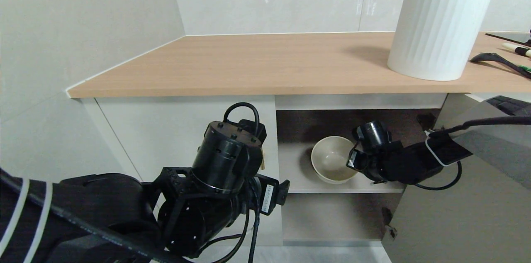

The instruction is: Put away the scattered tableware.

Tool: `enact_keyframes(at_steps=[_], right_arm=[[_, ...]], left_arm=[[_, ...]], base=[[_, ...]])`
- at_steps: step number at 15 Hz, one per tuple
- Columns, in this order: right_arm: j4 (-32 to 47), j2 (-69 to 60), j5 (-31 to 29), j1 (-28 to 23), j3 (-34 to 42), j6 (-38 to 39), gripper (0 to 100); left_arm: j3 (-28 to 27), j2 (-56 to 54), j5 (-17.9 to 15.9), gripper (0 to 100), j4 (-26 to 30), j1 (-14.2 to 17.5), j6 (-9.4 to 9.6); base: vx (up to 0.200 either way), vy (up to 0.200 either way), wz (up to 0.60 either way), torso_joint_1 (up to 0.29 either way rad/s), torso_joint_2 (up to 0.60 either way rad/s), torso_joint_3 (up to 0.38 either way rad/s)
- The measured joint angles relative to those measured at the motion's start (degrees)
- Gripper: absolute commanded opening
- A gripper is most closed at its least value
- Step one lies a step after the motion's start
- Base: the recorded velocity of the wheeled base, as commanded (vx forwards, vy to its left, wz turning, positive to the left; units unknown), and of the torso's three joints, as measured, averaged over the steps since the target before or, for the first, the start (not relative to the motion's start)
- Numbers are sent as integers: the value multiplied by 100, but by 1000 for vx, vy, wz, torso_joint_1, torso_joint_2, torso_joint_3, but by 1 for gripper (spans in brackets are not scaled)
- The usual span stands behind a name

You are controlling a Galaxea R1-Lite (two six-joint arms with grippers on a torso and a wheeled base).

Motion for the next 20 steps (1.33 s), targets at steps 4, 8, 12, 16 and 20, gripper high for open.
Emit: enact_keyframes(at_steps=[4,8,12,16,20], right_arm=[[0,83,-2,2,-93,35,0],[-1,207,-18,5,-156,46,0],[-1,238,-20,2,-171,43,100],[0,245,-22,2,-184,44,100],[76,-9,-66,51,-18,40,100]], left_arm=[[-2,-9,2,100,0,0,0],[-2,-11,7,100,2,-1,0],[-2,-13,11,100,2,-11,0],[-2,-17,11,100,2,-11,0],[0,-6,11,100,7,-11,4]], base=[[0,0,0,0,0,0],[0,0,0,0,0,0],[0,0,0,0,0,0],[0,0,0,0,0,0],[0,0,0,0,0,0]])
